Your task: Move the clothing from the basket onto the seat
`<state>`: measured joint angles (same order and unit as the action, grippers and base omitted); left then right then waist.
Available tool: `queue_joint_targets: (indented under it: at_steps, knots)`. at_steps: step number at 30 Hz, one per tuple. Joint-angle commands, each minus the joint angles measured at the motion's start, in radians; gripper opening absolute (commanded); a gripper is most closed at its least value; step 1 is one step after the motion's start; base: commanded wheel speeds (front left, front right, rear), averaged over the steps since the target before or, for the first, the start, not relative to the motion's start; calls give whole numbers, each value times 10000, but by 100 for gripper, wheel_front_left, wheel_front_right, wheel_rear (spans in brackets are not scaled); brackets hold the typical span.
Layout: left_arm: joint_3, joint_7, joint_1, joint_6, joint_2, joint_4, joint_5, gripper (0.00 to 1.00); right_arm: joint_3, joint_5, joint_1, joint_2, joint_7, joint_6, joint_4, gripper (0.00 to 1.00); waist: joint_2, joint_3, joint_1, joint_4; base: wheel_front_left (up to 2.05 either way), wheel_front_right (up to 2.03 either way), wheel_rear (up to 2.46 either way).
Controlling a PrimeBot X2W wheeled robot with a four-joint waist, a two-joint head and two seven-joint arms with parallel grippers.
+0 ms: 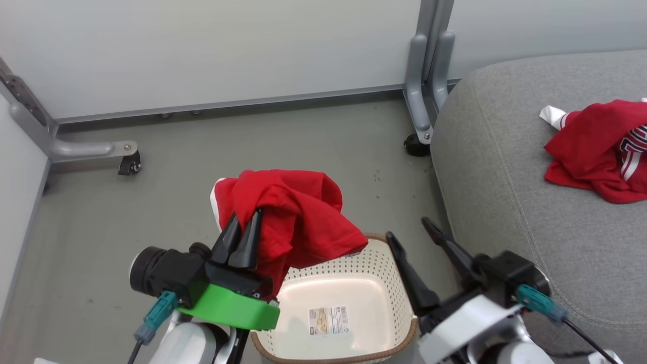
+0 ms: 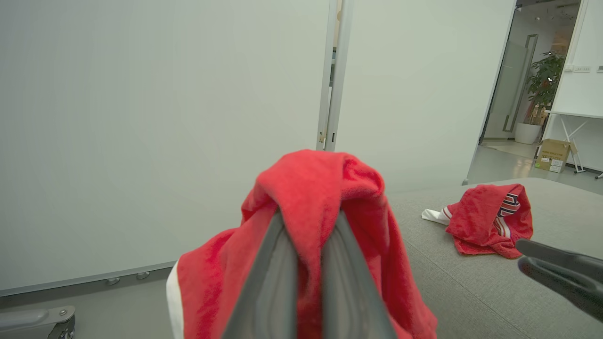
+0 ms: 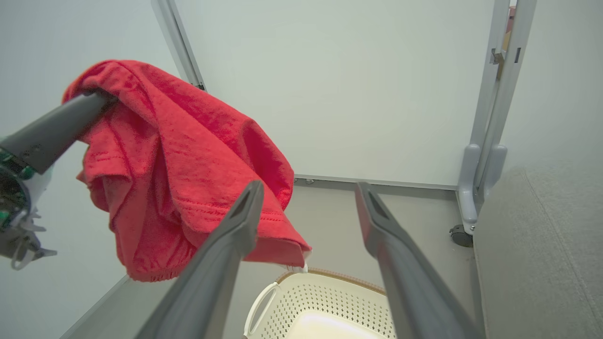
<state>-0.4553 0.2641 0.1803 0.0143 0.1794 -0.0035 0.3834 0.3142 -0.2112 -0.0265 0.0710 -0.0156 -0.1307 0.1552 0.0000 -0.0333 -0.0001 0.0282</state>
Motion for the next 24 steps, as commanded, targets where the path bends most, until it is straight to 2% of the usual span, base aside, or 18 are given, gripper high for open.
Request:
queue_joint_targets:
  at_steps: [1,8,19,23,24]
  knots:
    - [-9,3,244,-51,6,-6,0,0,322,-190,393,41,96,0,-171,100,0,-102,1,-47,0,0,0]
    - [-188,3,471,-220,-155,58,-73,0,2066,-900,2290,64,561,0,-1394,100,0,-315,1,-263,0,0,0]
    - [-499,3,617,-452,-318,150,-148,0,3978,-1835,4670,216,1165,0,-3896,100,0,-471,1,-595,0,0,0]
    - [-551,3,656,-489,-361,150,-174,0,4667,-2310,5170,279,1177,0,-4376,100,0,-519,1,-658,0,0,0]
    - [-561,3,661,-503,-364,150,-178,0,4858,-2457,5292,305,1178,0,-4469,40,0,-530,1,-664,0,0,0]
